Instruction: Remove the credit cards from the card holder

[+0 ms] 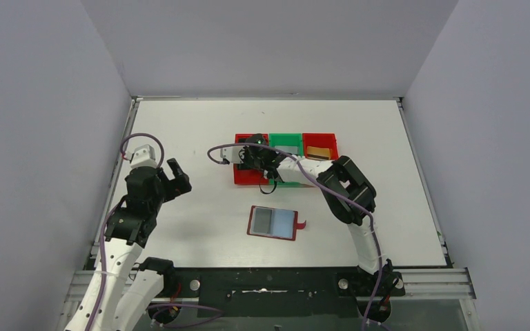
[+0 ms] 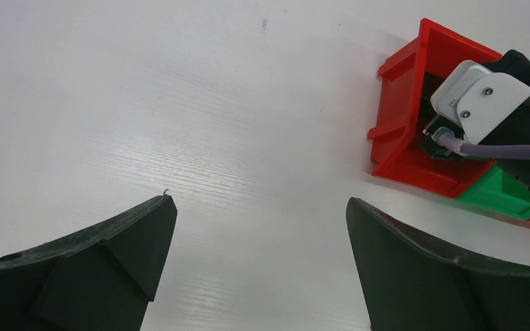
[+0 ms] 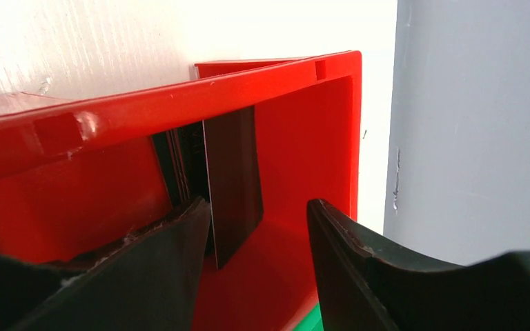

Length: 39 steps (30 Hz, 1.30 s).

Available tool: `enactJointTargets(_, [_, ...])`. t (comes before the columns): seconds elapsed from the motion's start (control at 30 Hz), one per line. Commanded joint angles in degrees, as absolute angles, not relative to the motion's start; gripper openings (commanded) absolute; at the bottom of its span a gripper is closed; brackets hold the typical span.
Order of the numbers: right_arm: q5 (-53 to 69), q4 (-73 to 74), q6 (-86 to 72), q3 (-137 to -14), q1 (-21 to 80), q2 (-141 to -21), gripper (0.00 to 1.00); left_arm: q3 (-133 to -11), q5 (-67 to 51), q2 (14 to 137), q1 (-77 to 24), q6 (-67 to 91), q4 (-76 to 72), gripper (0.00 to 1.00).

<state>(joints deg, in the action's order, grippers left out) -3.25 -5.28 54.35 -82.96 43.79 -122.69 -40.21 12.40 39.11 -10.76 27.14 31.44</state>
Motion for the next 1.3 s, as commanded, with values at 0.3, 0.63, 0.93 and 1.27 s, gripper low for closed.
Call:
enactJointTargets(0.3, [-4.22, -8.81, 50.12, -85.65, 43.01, -122.26, 0.66, -40.39, 10.68, 39.59, -10.45, 25.92, 28.04, 0.97])
enactJointTargets(0.63, [-1.53, -8.8, 46.97, -84.74, 42.8, -119.37, 0.73, -40.26, 9.77, 40.03, -10.42, 25.84, 27.77, 0.97])
enactJointTargets(0.93, [-2.55, -16.18, 31.05, -79.73, 43.58, -107.55, 0.75, -40.34, 10.38, 39.97, -10.46, 25.92, 28.1, 0.97])
enactJointTargets(1.27, [-9.2, -1.8, -18.4, -64.89, 45.47, -86.06, 0.85, -40.35, 10.61, 39.82, -10.35, 25.93, 28.12, 0.97])
